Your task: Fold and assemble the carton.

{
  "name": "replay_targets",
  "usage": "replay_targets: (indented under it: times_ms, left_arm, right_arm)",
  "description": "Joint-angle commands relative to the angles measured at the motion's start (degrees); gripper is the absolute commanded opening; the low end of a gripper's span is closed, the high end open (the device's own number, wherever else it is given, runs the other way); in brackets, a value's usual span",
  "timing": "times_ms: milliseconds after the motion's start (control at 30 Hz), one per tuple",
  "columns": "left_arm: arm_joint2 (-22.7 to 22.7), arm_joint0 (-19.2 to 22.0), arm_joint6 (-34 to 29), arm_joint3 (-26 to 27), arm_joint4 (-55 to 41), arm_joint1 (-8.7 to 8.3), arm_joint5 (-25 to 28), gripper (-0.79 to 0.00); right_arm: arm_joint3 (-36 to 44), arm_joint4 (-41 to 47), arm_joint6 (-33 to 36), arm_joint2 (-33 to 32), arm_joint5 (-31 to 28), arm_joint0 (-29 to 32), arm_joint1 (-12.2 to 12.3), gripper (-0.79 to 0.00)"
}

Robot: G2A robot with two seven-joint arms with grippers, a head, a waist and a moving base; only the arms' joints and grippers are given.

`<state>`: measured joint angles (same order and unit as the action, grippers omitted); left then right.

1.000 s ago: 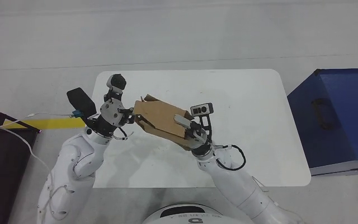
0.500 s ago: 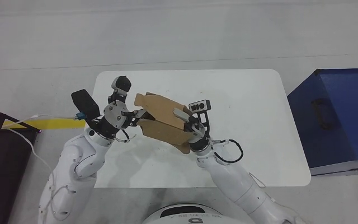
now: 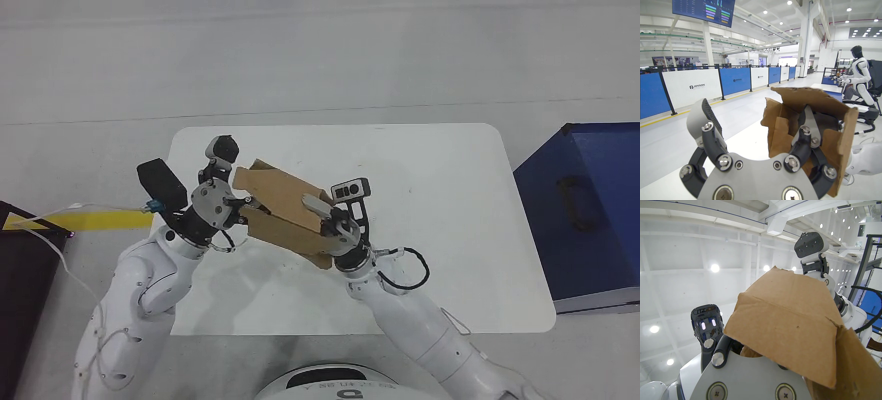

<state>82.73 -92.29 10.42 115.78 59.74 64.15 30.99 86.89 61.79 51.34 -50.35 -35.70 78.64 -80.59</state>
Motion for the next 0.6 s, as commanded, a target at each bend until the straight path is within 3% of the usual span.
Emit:
replay_targets:
  times_ms: [0, 233, 567]
  left_arm:
    - [-0.2, -0.1, 0.1, -0.1, -0.6, 0.03, 0.3, 0.0]
    - [1.9, -0.1, 0.2, -0.9, -2.8, 0.01, -0.4, 0.0]
    - [8.4, -2.2, 0.7, -1.0, -4.5, -0.29, -1.2, 0.0]
  right_arm:
    - [0.1, -0.3, -0.1, 0.0, 0.3, 0.0, -0.1, -0.785]
    - [0.4, -0.9, -0.3, -0.5, 0.3, 0.1, -0.3, -0.785]
    - [0.5, -0.9, -0.6, -0.5, 0.4, 0.2, -0.3, -0.785]
